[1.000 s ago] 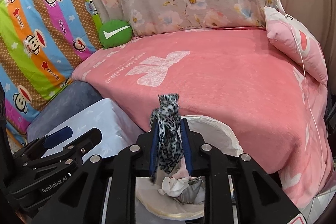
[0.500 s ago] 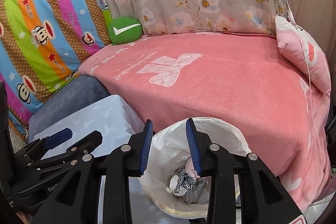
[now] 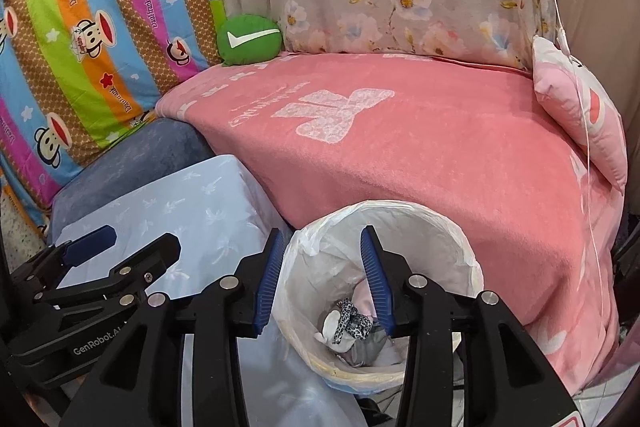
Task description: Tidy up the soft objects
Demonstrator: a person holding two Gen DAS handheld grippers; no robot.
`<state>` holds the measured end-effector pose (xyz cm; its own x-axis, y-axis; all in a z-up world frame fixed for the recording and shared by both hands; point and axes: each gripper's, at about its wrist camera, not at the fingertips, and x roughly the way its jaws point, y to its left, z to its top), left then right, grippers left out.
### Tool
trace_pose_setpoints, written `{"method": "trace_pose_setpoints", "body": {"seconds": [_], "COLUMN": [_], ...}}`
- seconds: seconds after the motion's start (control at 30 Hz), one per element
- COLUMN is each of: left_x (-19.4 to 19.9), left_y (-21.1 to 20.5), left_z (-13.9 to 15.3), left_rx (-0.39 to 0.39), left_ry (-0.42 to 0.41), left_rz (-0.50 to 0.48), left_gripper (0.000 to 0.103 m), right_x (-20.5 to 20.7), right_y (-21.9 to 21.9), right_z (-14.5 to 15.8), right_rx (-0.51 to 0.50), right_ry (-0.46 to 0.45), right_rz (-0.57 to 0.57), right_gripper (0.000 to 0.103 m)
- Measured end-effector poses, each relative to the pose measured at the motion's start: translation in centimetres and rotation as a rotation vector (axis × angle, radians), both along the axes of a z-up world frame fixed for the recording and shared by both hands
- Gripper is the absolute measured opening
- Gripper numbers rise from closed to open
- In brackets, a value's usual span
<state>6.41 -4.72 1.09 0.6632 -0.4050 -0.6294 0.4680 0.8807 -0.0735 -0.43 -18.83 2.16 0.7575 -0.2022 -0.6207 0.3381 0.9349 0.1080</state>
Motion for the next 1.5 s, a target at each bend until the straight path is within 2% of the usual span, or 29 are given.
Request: {"method": "trace_pose_setpoints", "body": {"seconds": [0.73,1.0,1.5], "left_x": [-3.0,-3.6,-4.6], "left_y": [1.3,1.0,-0.1], "left_z": [-1.6,-2.4,-3.2], "left_rx": [0.053,0.076,0.136], "left_ry": [0.007,0.020,0.007], "left_rz": [0.060,0.065,0.074], "left_gripper": [0.095,0.095,0.096], "right_x": [-3.5,-4.3,-5.3], "right_y": [0.2,-0.3,-0.9], "right_z": [-1.9,-2.9,-4.1], "right_rx": [-0.037,-0.034,-0.055], "right_ry": [0.081,0.099,0.136], "right_rz": [-0.007,-0.025,-0.060], "right_gripper": [0.064,0.084,0.088]}}
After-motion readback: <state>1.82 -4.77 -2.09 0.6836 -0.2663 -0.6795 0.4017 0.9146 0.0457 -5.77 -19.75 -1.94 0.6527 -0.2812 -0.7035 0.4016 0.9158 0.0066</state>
